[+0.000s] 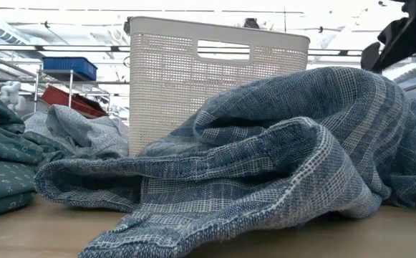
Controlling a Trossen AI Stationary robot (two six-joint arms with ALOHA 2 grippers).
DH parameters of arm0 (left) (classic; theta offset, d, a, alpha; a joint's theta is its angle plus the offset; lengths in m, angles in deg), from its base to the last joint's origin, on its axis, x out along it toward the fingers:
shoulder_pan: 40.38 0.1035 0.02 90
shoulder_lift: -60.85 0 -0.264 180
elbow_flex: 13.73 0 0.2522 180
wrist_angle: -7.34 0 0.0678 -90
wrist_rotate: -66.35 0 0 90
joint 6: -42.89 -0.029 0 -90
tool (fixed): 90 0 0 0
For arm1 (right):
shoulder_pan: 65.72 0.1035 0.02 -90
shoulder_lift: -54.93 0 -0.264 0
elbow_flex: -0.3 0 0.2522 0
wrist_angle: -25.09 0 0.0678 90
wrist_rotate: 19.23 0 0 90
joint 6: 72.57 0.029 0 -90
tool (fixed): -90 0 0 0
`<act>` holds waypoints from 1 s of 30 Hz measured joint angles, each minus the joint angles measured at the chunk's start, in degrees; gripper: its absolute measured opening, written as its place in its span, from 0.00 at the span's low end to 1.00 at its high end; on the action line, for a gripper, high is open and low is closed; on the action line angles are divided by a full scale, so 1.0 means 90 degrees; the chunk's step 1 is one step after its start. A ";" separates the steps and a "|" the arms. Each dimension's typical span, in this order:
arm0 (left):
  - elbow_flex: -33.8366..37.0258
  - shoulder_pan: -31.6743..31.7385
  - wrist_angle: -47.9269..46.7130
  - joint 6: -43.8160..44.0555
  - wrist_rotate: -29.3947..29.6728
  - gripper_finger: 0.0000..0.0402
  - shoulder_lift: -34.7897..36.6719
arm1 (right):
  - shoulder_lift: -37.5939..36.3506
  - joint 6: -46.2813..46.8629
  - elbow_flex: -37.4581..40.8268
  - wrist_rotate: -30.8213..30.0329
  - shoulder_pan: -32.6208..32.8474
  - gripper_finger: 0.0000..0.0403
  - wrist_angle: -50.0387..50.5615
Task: Sort clothes
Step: Put the red sock into the white laundry bin
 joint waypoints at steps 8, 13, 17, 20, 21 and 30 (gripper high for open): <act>-0.0032 -0.1288 0.0105 -0.0613 0.1707 0.29 0.0310 | 0.0000 0.0261 0.0000 0.0152 -0.0002 0.44 0.0512; 0.0330 -0.2042 -0.0128 -0.0651 0.2590 0.29 0.0317 | -0.0002 0.0443 0.0045 0.0298 -0.0002 0.44 0.0636; 0.0964 -0.2516 0.0131 -0.0542 0.3290 0.29 0.0317 | 0.0000 0.0611 0.0337 0.0774 -0.0002 0.44 0.0694; 0.1421 -0.2752 0.0434 -0.0535 0.3801 0.29 0.0307 | 0.0002 0.0882 0.0633 0.0982 0.0000 0.44 0.0727; 0.1561 -0.2799 0.0597 -0.0558 0.3912 0.29 0.0327 | 0.0002 0.0964 0.0726 0.0982 -0.0002 0.44 0.0709; 0.3332 -0.2904 0.1259 0.0206 0.4633 0.29 0.1497 | 0.0002 0.1127 0.1178 0.0994 -0.0002 0.44 0.0132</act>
